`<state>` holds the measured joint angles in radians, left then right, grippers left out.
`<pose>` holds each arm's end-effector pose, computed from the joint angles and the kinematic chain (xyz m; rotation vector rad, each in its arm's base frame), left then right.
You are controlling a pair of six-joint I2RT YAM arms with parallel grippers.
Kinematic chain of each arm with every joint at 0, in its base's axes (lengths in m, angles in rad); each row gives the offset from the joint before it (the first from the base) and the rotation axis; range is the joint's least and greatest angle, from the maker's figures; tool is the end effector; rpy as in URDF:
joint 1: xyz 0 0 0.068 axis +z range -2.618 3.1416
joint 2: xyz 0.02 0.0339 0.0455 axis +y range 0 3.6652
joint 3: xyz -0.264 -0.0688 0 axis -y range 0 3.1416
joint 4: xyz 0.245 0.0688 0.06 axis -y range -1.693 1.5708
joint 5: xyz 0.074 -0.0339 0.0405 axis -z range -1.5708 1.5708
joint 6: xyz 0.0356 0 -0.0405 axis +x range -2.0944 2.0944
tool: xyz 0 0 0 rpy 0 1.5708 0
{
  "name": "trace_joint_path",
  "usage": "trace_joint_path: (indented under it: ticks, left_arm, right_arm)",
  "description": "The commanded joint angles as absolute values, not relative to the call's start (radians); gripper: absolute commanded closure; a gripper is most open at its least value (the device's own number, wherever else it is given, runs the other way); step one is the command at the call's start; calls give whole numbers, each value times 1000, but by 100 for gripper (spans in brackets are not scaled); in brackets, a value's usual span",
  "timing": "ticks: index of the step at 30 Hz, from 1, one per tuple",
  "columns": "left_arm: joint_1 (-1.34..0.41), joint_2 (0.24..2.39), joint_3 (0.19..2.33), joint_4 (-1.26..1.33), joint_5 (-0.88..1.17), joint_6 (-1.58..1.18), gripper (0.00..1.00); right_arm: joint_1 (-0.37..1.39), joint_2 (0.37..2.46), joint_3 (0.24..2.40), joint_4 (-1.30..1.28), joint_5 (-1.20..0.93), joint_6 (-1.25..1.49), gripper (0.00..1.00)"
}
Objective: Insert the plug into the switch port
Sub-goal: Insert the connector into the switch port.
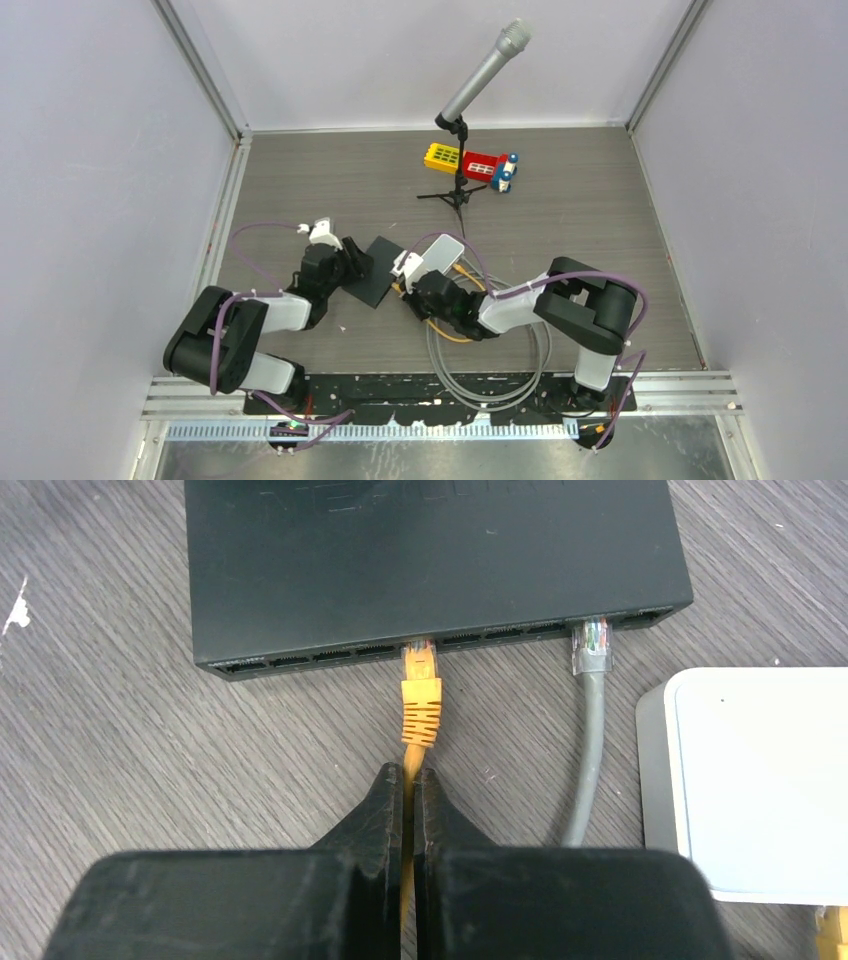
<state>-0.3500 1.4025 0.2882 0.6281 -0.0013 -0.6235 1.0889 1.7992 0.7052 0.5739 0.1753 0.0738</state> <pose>0.2203 -0.0804 0.1291 -0.2887 2.0919 -0.5940 0.1632 0.2985 0.1263 -0.9370 1.9072 0.5197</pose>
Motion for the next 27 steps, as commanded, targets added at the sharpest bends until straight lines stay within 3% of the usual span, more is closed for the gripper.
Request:
trace_joint_path:
  ticks: [1,7,13,27]
  left_arm:
    - [-464,1426,255,593,275,-736,48]
    - [-478,1427,253,593,272,-739,49]
    - [-484,1432,259,596,277,-739,50]
    - [-485,1427,262,606,308,-726,50]
  right_arm:
    - [1112,1846,791,634,248,155,100]
    - [1154,1869,834,611,354,181,100]
    - [1159,1868,818,644,313,154,100]
    - [1049,1852,739,630,-250,-165,100]
